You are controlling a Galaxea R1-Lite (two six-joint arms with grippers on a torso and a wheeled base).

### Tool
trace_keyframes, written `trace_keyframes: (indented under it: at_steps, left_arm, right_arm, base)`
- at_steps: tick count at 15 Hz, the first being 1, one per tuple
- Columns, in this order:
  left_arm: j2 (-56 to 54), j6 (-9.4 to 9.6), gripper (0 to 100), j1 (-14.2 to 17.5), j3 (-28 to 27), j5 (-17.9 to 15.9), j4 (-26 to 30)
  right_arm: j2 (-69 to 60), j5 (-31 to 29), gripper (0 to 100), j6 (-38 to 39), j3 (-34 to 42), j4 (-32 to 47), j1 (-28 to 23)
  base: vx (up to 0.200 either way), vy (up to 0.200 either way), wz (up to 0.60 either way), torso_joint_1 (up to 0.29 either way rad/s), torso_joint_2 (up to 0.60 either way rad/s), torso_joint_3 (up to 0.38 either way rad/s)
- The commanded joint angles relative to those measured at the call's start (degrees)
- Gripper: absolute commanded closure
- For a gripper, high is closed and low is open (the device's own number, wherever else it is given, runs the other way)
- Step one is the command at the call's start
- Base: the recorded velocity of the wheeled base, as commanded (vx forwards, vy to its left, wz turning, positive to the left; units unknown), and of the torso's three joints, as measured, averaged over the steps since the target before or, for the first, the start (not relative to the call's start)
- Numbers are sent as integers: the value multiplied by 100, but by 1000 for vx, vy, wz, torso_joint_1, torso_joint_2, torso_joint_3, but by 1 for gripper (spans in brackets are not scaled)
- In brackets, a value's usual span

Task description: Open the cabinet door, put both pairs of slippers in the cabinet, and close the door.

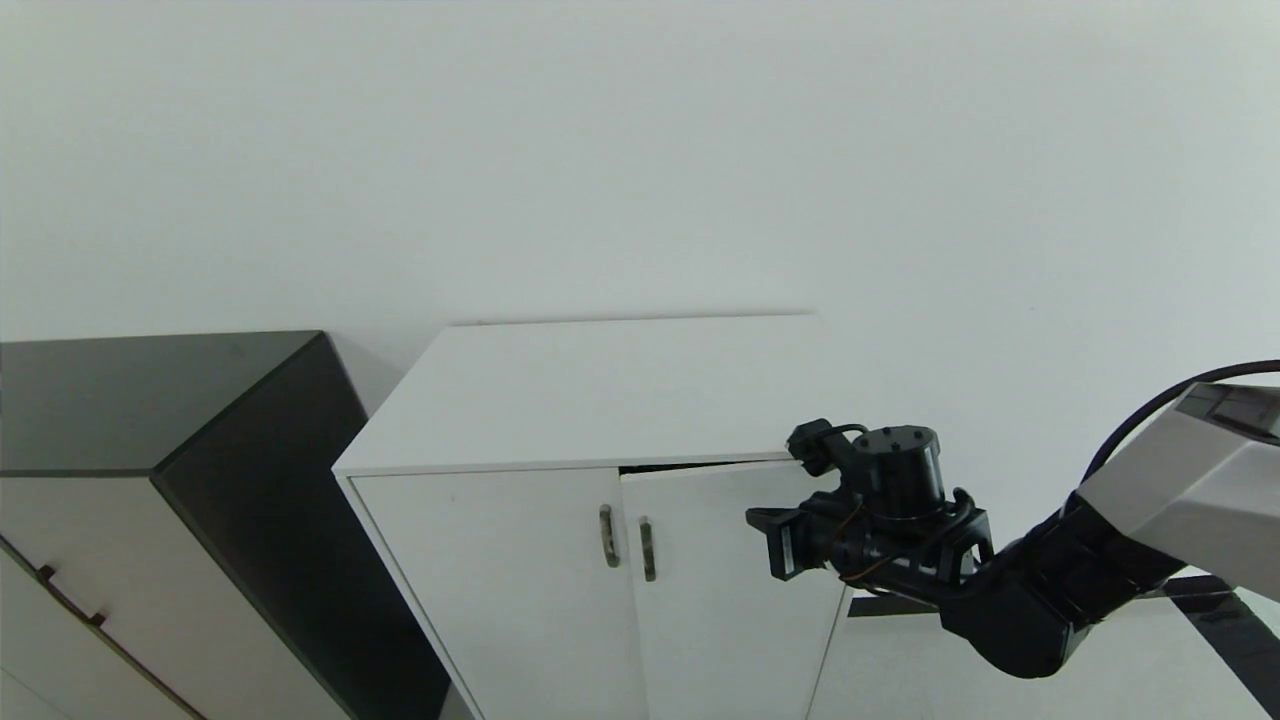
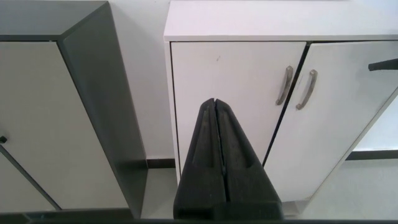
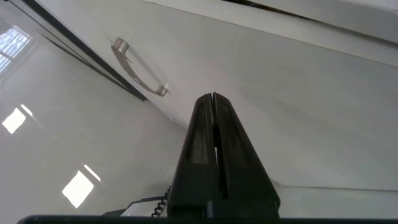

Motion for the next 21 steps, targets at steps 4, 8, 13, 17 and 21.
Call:
trace_keyframes:
  at_steps: [4, 8, 13, 17, 21]
  left_arm:
    - [-1, -1, 100, 1, 0, 1, 2]
    - [-1, -1, 100, 1, 0, 1, 2]
    - [-1, -1, 100, 1, 0, -7, 2]
    - [-1, -1, 100, 1, 0, -16, 2]
    - [-1, 7, 100, 1, 0, -16, 11]
  right_arm:
    - [138, 11, 100, -5, -59, -8, -99]
    - [147, 2, 100, 4, -85, -8, -134]
    - [226, 2, 100, 4, -85, -96, -213]
    - [393, -7, 100, 4, -102, -299, -248]
    - [446, 2, 100, 4, -120, -342, -292]
  base:
    - [0, 0, 0, 0, 0, 0]
    - [0, 0, 0, 0, 0, 0]
    - [0, 0, 0, 0, 0, 0]
    - [0, 0, 0, 0, 0, 0]
    - [0, 0, 0, 0, 0, 0]
